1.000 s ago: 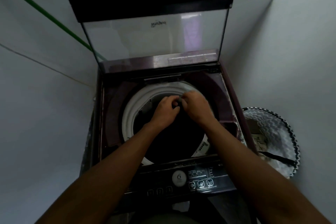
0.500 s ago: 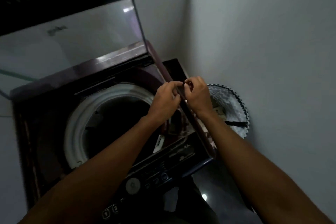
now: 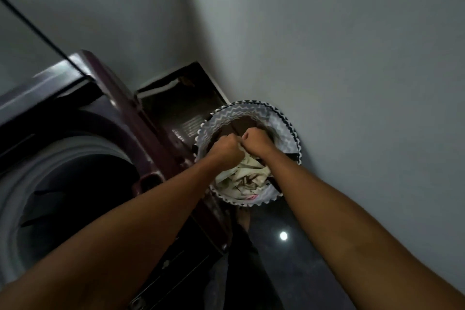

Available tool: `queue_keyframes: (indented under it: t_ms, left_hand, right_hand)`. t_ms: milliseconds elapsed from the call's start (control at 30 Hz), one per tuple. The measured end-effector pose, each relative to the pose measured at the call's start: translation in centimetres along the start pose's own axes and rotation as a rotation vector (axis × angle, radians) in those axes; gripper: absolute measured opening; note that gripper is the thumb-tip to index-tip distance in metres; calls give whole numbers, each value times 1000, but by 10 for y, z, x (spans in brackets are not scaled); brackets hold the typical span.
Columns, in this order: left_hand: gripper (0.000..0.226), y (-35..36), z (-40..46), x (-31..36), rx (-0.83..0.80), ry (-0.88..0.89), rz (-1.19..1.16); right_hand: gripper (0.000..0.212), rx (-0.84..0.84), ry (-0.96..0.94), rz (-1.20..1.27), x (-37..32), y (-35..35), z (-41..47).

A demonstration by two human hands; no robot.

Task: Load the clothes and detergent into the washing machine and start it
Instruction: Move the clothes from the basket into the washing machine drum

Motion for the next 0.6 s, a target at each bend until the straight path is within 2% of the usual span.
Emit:
queue_keyframes:
  t_ms: [133,200,233,300,367,467,600]
  left_hand:
    - [57,31,24,-14,92,-231,-89]
    - [61,52,33,-25,104,-374,-108]
    - [62,62,38,-30,117,-425,-123]
    - [57,78,50,-39,148,-432,-193]
    - [56,89,59,-48,126,-414,-225]
    - [65,99,65,-60,22,-432,-173]
    - [59,95,71,-58,49,-420,-183]
  right_hand:
    - [18,-73,39,-44,32,40,37]
    - [12,-118,44,-75,41,58,47]
    - [21,-157,38,-85,45,69,54]
    - [43,-284,53,-179,52,89,62]
    - [52,-319,57,-213,58,98,70]
    - [60,-276,119,-199,66,110,72]
    - [80,-211,52,-291,68,128,91]
Point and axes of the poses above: each hand's wrist, its own z-axis towards the middle knuckle, its own y-axis out of the palm, x = y × z, the point moved 6 cm from there along z, towards the middle knuckle, and after that the axes turned 3 degrees about -z, right-handed, at the moved point
